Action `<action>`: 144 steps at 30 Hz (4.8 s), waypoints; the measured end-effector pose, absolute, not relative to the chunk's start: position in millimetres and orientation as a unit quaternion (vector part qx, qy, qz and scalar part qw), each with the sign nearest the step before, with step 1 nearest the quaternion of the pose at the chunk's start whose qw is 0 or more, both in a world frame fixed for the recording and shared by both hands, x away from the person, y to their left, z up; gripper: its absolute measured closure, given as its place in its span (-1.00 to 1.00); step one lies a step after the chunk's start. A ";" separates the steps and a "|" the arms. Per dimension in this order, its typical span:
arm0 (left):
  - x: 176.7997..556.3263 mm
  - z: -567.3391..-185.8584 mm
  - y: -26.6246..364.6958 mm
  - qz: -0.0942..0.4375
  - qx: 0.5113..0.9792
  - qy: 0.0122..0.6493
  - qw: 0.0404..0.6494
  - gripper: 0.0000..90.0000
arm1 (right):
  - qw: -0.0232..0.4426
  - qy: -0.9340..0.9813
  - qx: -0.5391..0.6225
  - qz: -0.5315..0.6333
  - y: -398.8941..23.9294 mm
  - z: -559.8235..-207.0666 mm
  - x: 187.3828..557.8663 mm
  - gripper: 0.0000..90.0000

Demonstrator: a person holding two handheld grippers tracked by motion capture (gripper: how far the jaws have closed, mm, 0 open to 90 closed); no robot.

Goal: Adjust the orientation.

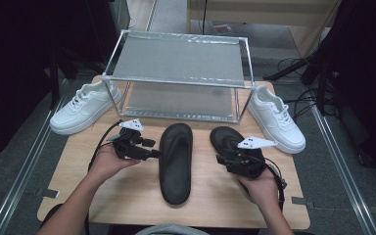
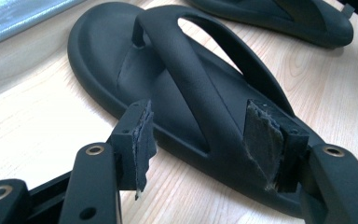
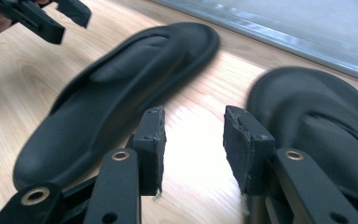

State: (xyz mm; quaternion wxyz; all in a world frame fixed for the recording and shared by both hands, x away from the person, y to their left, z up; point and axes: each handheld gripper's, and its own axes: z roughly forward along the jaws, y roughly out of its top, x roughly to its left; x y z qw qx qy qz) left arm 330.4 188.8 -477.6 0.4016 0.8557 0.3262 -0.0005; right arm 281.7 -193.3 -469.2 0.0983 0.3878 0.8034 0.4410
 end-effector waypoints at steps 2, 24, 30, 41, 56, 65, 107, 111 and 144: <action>333.0 -477.4 187.2 0.001 0.856 0.325 0.403 -0.05 | 0.104 0.799 0.400 0.437 -203.2 -470.6 277.3 0.34; 338.3 -474.9 187.2 0.019 0.858 0.313 0.408 -0.05 | 0.126 0.790 0.448 0.400 -223.3 -485.5 278.4 0.32; 337.9 -474.6 186.3 0.022 0.860 0.308 0.406 -0.05 | 0.121 0.791 0.460 0.385 -225.4 -493.4 286.7 0.31; 339.3 -475.0 188.8 0.020 0.858 0.314 0.407 -0.05 | 0.103 0.802 0.462 0.364 -217.8 -501.5 297.6 0.52; 335.0 -475.0 192.8 0.025 0.858 0.316 0.404 -0.06 | 0.095 0.811 0.448 0.364 -183.6 -491.4 301.1 0.84; 326.1 -475.2 200.6 0.037 0.855 0.316 0.411 -0.03 | 0.093 0.803 0.458 0.369 -168.9 -491.4 311.5 0.84; 339.1 -511.6 176.7 -0.034 0.873 0.316 0.370 1.00 | 0.070 0.812 0.431 0.387 -165.0 -487.5 323.6 1.00; 339.8 -511.7 176.0 -0.036 0.873 0.315 0.371 0.99 | 0.068 0.814 0.429 0.386 -162.4 -488.5 324.4 1.00; 333.1 -513.9 155.8 -0.067 0.876 0.300 0.371 0.99 | 0.043 0.818 0.418 0.393 -151.7 -494.7 322.8 1.00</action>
